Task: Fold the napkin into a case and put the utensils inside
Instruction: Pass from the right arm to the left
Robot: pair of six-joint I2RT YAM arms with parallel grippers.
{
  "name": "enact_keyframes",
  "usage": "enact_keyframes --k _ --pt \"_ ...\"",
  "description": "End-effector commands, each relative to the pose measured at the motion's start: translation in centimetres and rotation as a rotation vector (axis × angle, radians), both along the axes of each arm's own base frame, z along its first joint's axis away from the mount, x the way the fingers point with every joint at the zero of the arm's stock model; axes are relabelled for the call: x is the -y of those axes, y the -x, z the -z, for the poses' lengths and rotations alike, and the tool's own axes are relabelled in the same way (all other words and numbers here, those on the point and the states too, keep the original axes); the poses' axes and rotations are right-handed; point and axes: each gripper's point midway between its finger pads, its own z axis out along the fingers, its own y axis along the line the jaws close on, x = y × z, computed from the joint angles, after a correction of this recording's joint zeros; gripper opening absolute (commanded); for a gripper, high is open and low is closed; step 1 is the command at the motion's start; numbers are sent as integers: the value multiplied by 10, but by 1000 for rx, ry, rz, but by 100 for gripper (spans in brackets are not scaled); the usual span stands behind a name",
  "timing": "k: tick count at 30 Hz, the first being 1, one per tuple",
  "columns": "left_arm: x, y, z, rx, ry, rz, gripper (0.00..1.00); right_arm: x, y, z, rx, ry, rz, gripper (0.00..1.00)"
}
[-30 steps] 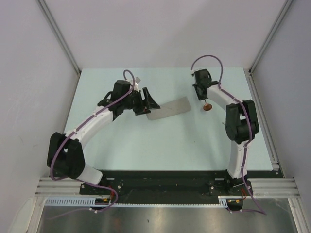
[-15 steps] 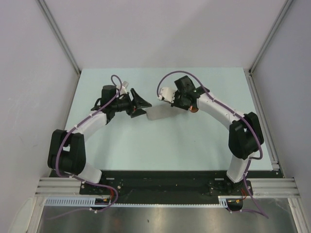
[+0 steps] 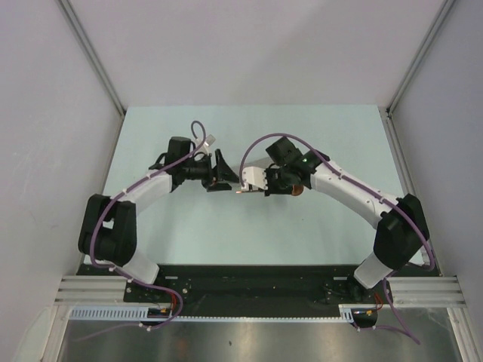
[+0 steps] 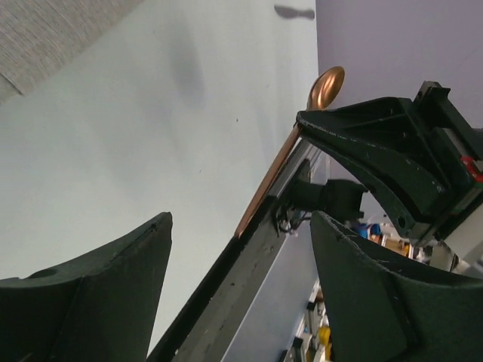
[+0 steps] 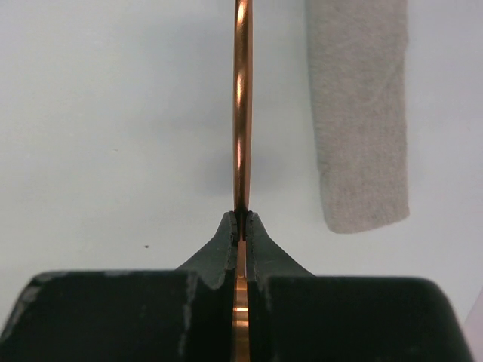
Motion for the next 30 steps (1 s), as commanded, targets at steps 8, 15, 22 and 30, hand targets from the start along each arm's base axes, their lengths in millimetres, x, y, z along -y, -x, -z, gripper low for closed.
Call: enact_keyframes --k 8,15,22,30 --pt "54 62 -9 29 110 350 73 -6 40 -16 27 -40 -100 0" --pt "65 85 -6 3 155 433 58 -11 46 -18 25 -64 -136 0" --pt "69 83 -3 3 145 427 12 -15 46 -21 39 -101 -120 0" --pt "59 57 -19 141 120 264 0 8 3 -83 -6 -586 462 100"
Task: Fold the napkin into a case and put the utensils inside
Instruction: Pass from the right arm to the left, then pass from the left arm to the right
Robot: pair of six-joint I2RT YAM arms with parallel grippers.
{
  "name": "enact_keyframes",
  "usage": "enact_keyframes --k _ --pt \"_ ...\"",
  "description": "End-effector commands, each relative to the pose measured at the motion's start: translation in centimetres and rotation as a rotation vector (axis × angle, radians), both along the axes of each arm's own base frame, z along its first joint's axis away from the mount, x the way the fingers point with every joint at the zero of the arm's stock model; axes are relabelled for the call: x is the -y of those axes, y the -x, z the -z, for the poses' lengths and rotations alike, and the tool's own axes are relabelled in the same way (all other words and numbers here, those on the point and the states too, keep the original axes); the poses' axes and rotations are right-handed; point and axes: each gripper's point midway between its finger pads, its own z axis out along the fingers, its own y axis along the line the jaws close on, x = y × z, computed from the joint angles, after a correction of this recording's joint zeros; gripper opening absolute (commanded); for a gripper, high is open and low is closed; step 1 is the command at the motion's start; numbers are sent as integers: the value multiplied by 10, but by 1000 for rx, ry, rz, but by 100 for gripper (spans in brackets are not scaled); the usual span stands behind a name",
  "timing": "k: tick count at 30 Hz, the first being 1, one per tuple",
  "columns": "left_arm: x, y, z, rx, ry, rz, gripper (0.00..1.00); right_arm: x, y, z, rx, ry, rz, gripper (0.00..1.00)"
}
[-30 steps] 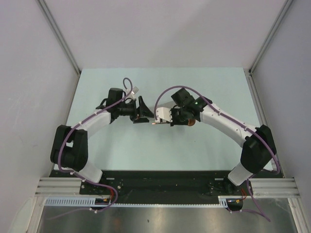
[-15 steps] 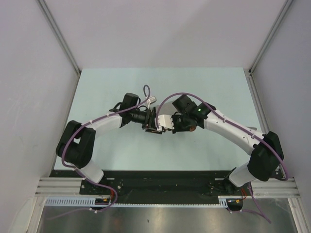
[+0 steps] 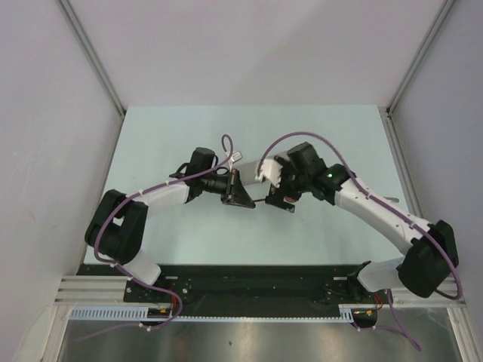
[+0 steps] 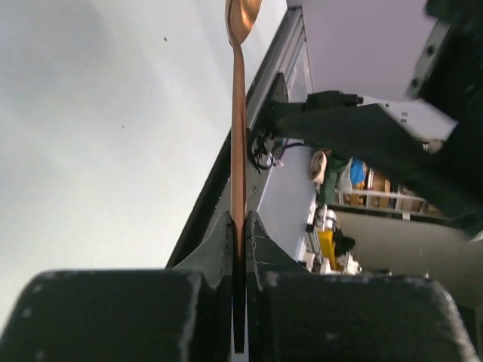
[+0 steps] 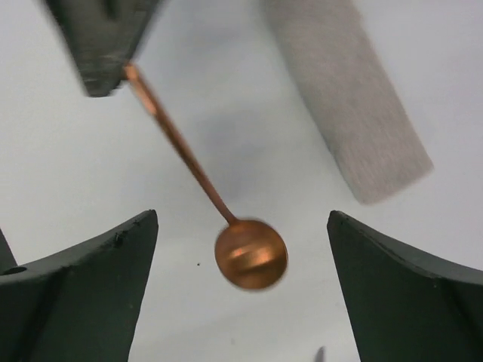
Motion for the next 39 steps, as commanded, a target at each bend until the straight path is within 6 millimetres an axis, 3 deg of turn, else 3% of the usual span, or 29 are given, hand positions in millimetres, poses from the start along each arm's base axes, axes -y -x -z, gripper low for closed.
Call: enact_keyframes --k 1,3,4,6,7,9,13,17,19,26,29,30,34,35,36,37,39 --pt "-7 -23 -29 151 52 -110 0 25 -50 -73 -8 -432 478 100" --pt "-8 -25 -29 131 61 -130 0 34 -52 -78 -192 -583 641 100" --pt "-10 -28 -27 120 61 -143 0 52 -61 -75 -244 -623 727 100" --pt "-9 -32 -30 114 81 -162 0 56 -64 -72 -340 -715 803 100" --pt "-9 -35 -29 115 78 -178 0 59 -61 -59 -356 -720 834 100" --pt "-7 -39 -32 125 89 -191 0 56 -65 -59 -317 -759 820 100" --pt "-5 -46 -36 121 103 -217 0 60 -74 -42 -371 -778 889 73" --pt "-3 -48 -44 113 129 -216 0 69 -82 -27 -388 -769 927 69" --pt "-3 -49 -43 113 129 -218 0 74 -88 -32 -398 -818 902 61" --pt "2 -51 -41 81 153 -207 0 58 -92 -30 -456 -838 761 59" --pt "4 -52 -43 75 163 -204 0 55 -96 -22 -481 -830 748 50" --pt "3 -53 -44 75 165 -204 0 53 -95 -21 -500 -829 738 40" --pt "4 -55 -44 77 164 -207 0 50 -103 -15 -521 -851 693 22" --pt "5 -56 -42 72 160 -205 0 51 -106 -16 -520 -857 690 16" --pt "5 -58 -40 72 154 -207 0 48 -105 -19 -531 -865 649 2" --pt "6 -59 -39 70 145 -203 0 46 -105 -15 -549 -858 630 0" --pt "6 -68 -29 56 92 -220 10 47 -110 -18 -551 -859 608 0"
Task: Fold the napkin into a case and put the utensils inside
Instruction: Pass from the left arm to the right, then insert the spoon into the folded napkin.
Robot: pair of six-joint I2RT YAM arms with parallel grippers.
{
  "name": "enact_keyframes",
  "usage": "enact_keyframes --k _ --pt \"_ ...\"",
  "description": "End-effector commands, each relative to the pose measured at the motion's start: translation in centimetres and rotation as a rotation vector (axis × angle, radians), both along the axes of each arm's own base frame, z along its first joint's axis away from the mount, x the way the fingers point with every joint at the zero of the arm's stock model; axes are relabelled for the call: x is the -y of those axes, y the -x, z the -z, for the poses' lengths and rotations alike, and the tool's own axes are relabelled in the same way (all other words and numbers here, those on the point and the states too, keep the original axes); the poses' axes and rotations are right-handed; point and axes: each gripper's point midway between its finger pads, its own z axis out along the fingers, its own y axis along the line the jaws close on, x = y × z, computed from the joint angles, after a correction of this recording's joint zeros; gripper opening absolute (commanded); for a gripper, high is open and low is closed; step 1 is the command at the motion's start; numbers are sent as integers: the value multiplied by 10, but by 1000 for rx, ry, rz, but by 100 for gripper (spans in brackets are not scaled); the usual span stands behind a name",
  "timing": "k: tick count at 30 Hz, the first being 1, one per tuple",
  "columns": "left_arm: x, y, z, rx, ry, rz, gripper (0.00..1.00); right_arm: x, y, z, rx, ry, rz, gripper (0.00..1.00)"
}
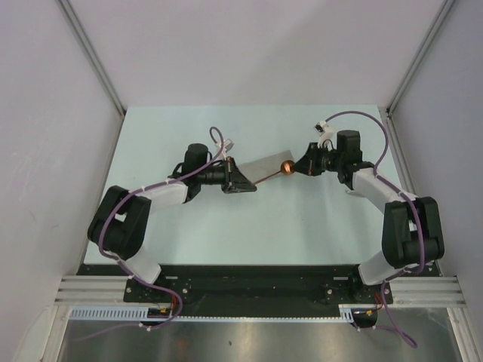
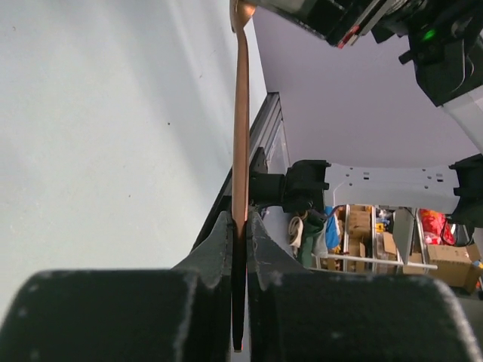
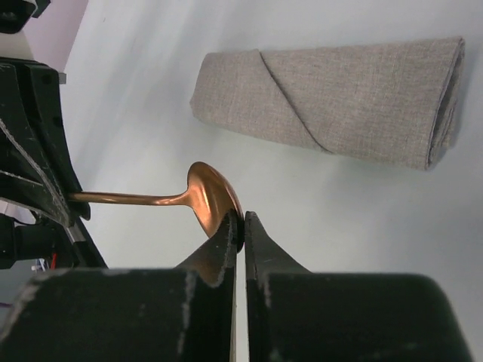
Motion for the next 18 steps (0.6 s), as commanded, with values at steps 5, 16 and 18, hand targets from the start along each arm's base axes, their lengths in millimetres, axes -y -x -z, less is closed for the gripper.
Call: enact_keyframes --k 5,16,18 --pt "-19 -64 -2 53 -186 -164 55 32 -46 -24 140 64 16 0" --pt "-63 -126 51 -67 -377 -416 16 127 -114 -13 38 105 216 0" --pt "-66 -130 59 -63 -410 -424 11 128 -121 -2 12 133 241 0"
